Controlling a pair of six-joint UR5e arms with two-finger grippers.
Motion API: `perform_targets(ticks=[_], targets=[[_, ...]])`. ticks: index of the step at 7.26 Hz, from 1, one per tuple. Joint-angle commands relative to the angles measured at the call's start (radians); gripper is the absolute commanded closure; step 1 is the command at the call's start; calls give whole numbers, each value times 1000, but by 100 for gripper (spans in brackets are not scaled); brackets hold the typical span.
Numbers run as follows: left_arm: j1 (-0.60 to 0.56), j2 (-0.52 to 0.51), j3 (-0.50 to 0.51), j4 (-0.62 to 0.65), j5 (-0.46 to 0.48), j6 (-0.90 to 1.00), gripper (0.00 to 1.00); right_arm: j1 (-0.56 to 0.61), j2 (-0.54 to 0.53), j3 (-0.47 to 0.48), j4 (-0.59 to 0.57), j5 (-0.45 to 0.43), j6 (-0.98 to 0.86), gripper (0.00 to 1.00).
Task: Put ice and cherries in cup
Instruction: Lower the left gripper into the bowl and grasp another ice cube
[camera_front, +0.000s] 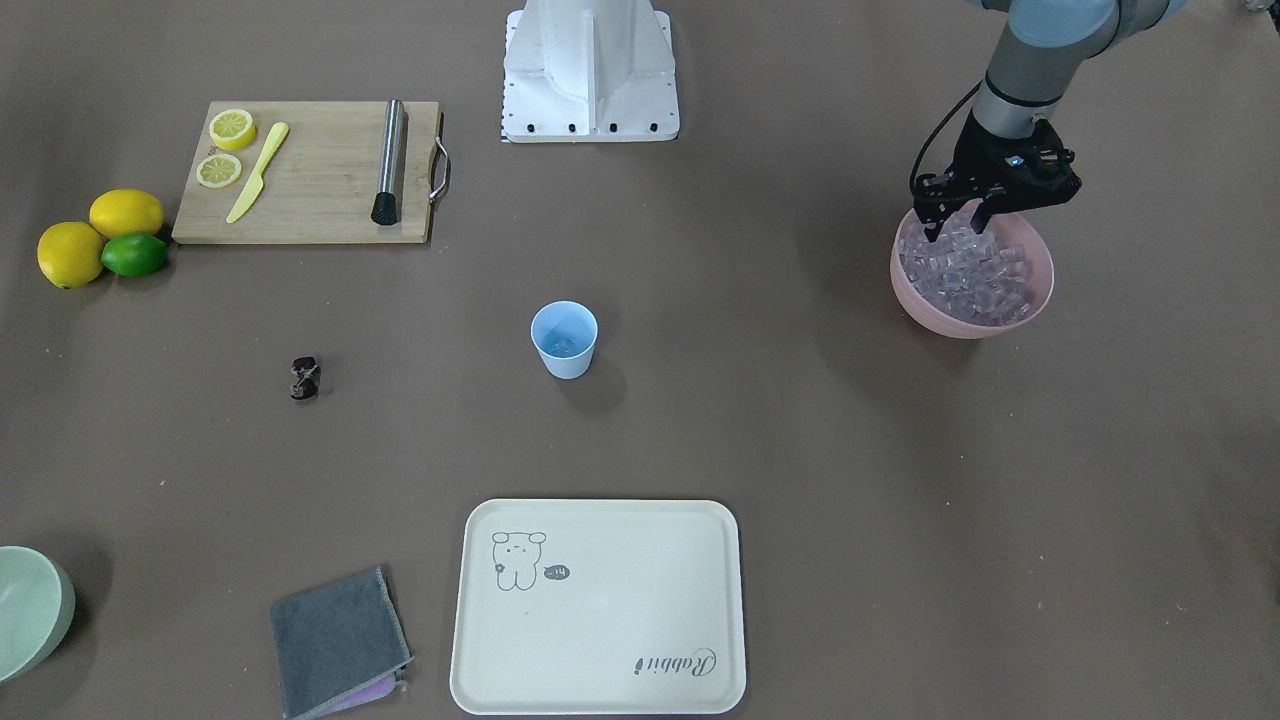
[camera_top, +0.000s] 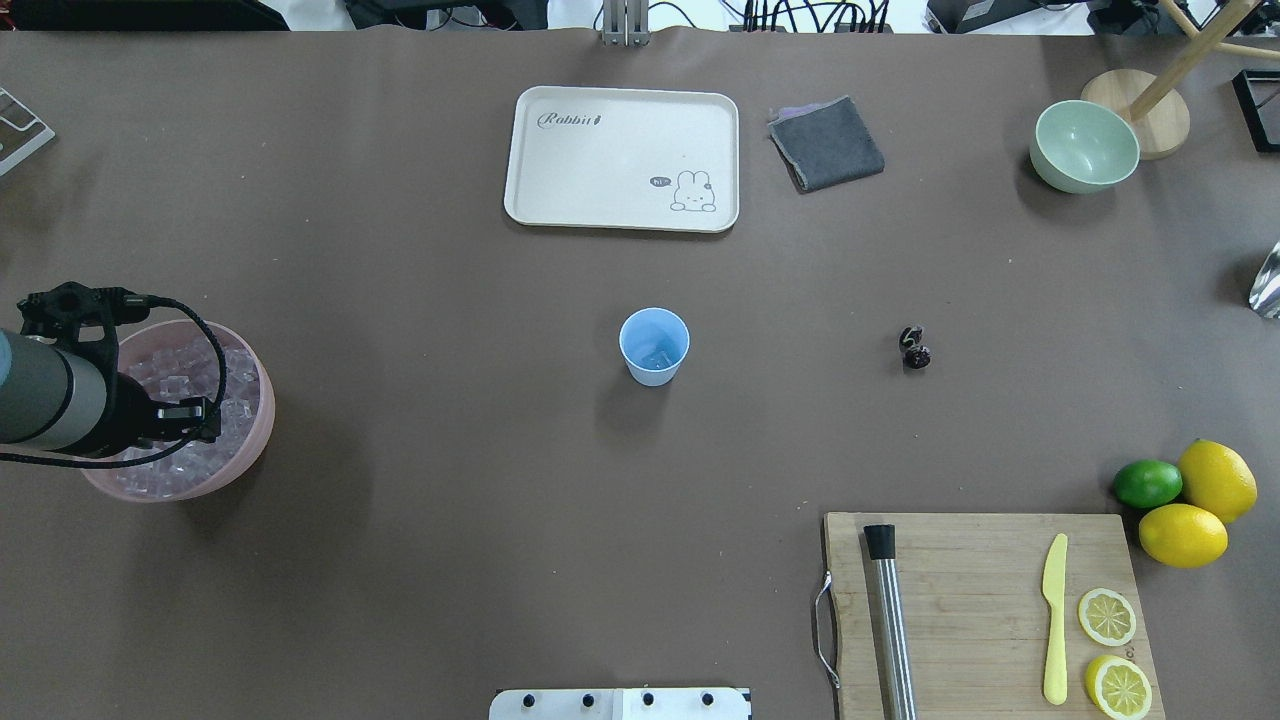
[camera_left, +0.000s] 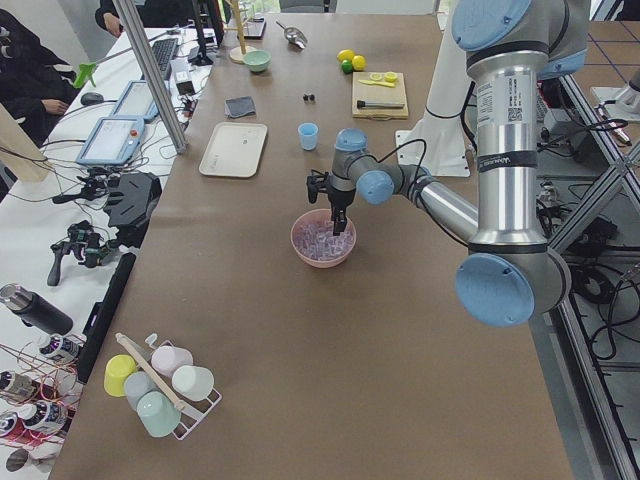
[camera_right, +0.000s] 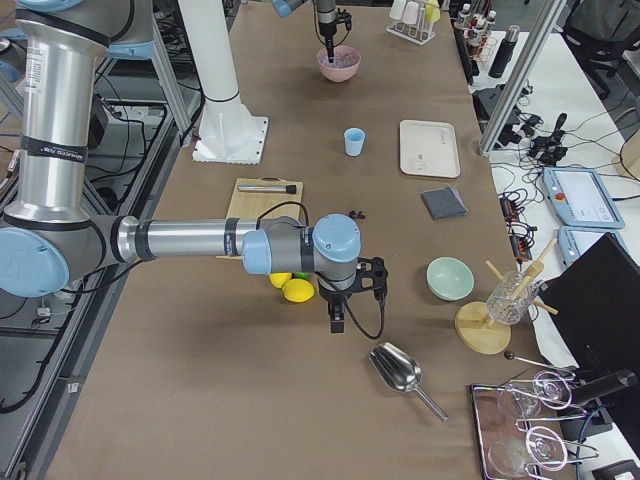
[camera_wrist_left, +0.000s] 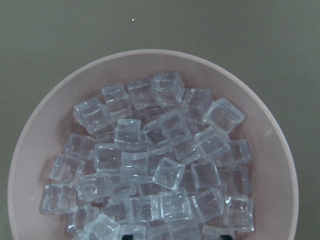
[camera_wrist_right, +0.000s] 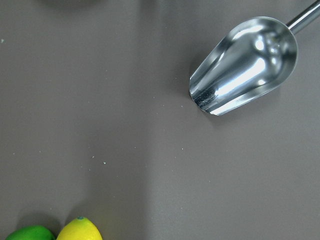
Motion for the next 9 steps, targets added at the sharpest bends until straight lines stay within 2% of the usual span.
perform_targets(ticks=[1, 7, 8, 9], targets=[[2, 3, -1, 0, 1, 2, 35, -1, 5, -2, -1, -1, 1, 0], [39, 3, 5, 1, 1, 2, 37, 1, 0, 3, -4, -6, 3, 0], [39, 4, 5, 1, 1, 2, 42, 1, -2, 4, -4, -4, 3, 0], [42, 4, 6, 1, 1, 2, 42, 1, -3, 4, -3, -4, 3, 0]])
